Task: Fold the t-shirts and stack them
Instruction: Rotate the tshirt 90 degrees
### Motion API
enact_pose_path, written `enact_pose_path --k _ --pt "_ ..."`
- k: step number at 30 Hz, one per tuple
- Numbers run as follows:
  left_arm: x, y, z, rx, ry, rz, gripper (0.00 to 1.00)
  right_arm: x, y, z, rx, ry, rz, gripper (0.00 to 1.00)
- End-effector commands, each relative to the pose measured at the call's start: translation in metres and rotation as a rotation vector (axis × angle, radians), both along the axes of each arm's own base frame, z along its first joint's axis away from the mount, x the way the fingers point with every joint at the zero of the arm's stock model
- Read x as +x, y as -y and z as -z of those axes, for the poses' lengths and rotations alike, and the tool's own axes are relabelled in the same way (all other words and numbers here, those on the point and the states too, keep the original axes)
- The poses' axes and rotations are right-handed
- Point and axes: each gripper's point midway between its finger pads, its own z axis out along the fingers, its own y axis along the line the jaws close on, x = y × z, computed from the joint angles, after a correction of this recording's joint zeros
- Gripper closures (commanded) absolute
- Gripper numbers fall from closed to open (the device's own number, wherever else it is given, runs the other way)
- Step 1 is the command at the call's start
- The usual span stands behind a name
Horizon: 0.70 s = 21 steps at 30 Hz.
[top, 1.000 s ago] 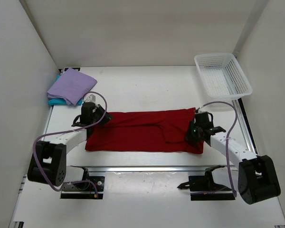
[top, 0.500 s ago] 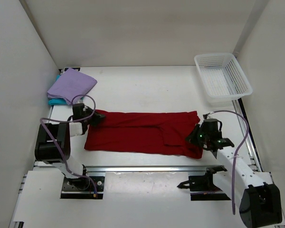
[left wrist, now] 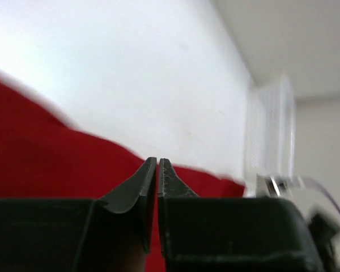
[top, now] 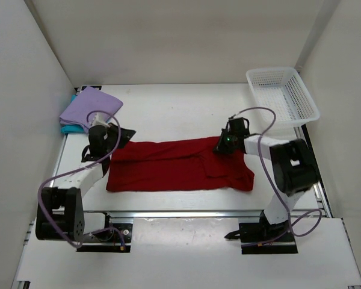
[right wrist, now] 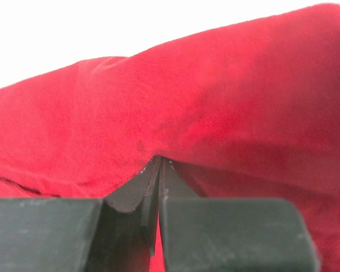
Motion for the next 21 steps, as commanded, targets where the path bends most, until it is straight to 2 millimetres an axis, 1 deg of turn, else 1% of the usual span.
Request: enact_pose_path --k 1,2,3,4,5,6,7,8,9,10,11,12,13,14,15,16,17,18,19,20,21 --pt "-0.012 0.044 -0.028 0.089 0.085 0.161 0.84 0.042 -0.016 0.016 -0.022 0.009 -0.035 1.0" --pt "-0.019 0.052 -0.028 0.091 0.084 0.19 0.84 0.064 -0.029 0.017 -0.011 0.014 -0.062 1.0" --pt "-0.029 0.063 -0.028 0.095 0.093 0.231 0.84 0.094 -0.041 -0.004 0.01 0.059 -0.083 1.0" --pt "-0.04 0.071 -0.02 0.097 0.078 0.259 0.84 0.097 -0.044 0.019 -0.009 -0.015 -0.098 1.0" --pt "-0.054 0.075 -0.01 0.099 0.059 0.284 0.84 0.121 -0.057 0.02 0.004 -0.028 -0.139 1.0" --pt "-0.062 0.077 -0.013 0.099 0.074 0.296 0.83 0.171 -0.077 -0.026 0.029 0.105 -0.176 1.0" --pt "-0.073 0.077 0.002 0.116 0.042 0.307 0.84 0.205 -0.098 -0.044 0.043 0.136 -0.231 1.0" --pt "-0.086 0.074 0.013 0.135 0.019 0.318 0.84 0.196 -0.103 0.006 0.015 -0.014 -0.264 1.0" --pt "-0.096 0.068 0.019 0.146 0.005 0.308 0.83 0.244 -0.13 -0.027 0.043 0.155 -0.294 1.0" --pt "-0.1 0.067 0.013 0.155 0.036 0.309 0.83 0.246 -0.138 -0.038 0.14 0.152 -0.306 0.99" --pt "-0.111 0.063 0.028 0.173 -0.005 0.315 0.83 0.251 -0.156 -0.112 0.255 0.323 -0.353 1.0" --pt "-0.119 0.059 0.034 0.195 -0.021 0.31 0.83 0.238 -0.148 -0.125 0.265 0.314 -0.328 1.0" --pt "-0.121 0.055 0.034 0.209 -0.012 0.3 0.84 0.24 -0.143 -0.131 0.229 0.359 -0.32 0.98" --pt "-0.13 0.054 0.04 0.215 -0.021 0.304 0.83 0.23 -0.148 -0.165 0.207 0.408 -0.329 0.94" --pt "-0.138 0.054 0.046 0.211 -0.028 0.308 0.83 0.222 -0.147 -0.197 0.182 0.454 -0.357 0.91" --pt "-0.142 0.053 0.05 0.205 -0.029 0.307 0.84 0.217 -0.15 -0.222 0.171 0.496 -0.375 0.87" --pt "-0.145 0.055 0.051 0.191 -0.027 0.315 0.83 0.207 -0.146 -0.243 0.142 0.517 -0.385 0.83" --pt "-0.148 0.057 0.056 0.185 -0.027 0.323 0.83 0.191 -0.146 -0.255 0.128 0.503 -0.397 0.82" --pt "-0.15 0.059 0.058 0.183 -0.028 0.328 0.82 0.18 -0.149 -0.25 0.097 0.494 -0.436 0.81" --pt "-0.153 0.062 0.062 0.184 -0.028 0.343 0.82 0.162 -0.144 -0.249 0.056 0.457 -0.448 0.82" --pt "-0.157 0.064 0.067 0.19 -0.04 0.352 0.82 0.144 -0.142 -0.263 0.011 0.469 -0.442 0.85"
